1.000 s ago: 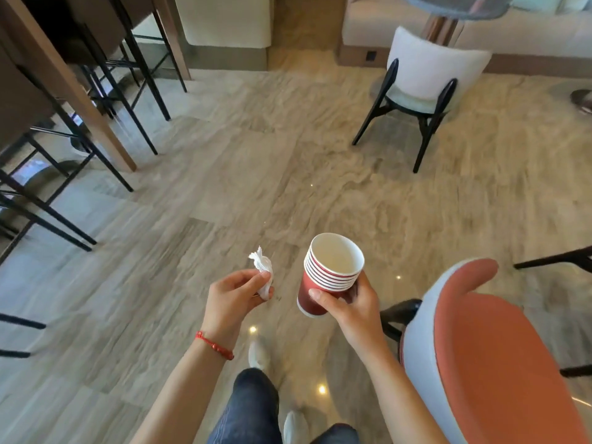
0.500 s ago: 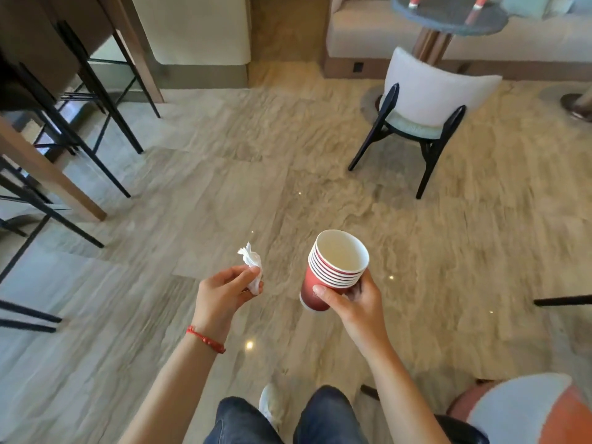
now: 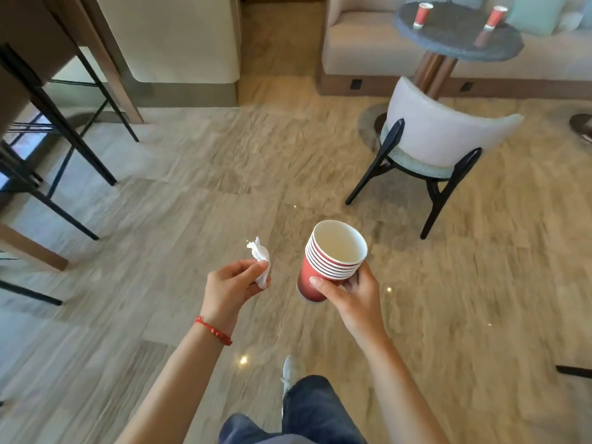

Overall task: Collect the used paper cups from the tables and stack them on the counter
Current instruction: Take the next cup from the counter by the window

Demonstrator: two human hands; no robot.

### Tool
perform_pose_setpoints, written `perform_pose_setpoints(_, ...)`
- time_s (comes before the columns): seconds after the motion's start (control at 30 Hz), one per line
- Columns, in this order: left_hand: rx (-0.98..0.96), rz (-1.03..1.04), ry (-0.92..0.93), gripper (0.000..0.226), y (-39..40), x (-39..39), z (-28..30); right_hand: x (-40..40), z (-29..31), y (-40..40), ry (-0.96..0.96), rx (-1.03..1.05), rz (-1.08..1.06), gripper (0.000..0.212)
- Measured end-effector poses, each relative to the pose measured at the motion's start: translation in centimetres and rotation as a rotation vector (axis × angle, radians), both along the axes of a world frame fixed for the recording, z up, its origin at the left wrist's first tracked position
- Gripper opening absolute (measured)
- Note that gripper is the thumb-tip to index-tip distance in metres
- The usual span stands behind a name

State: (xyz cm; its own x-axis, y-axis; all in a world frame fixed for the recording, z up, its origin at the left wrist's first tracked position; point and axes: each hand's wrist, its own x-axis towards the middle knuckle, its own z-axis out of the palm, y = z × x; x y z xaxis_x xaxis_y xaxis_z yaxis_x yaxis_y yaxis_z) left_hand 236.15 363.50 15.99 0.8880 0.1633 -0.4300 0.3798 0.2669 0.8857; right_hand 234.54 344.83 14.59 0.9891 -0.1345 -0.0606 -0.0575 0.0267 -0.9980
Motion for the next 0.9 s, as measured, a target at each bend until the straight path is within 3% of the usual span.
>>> perform_pose_setpoints(0.33,0.02,0.013,0.009,0.012,-1.2,18.0,1.0,18.6,0.3,-1.5,0.041,-0.012,0.021,0.061)
perform_pose_setpoints(0.63,0.003,-0.024,-0.035,0.01,1.1,38.6,0.7,38.4,0.9,1.0,-0.001,0.013,0.015,0.061)
perform_pose_setpoints(0.9,-0.001,-0.041,-0.045,0.018,2.6,53.9,1.8,52.4,1.7,1.7,0.014,0.028,-0.007,0.061)
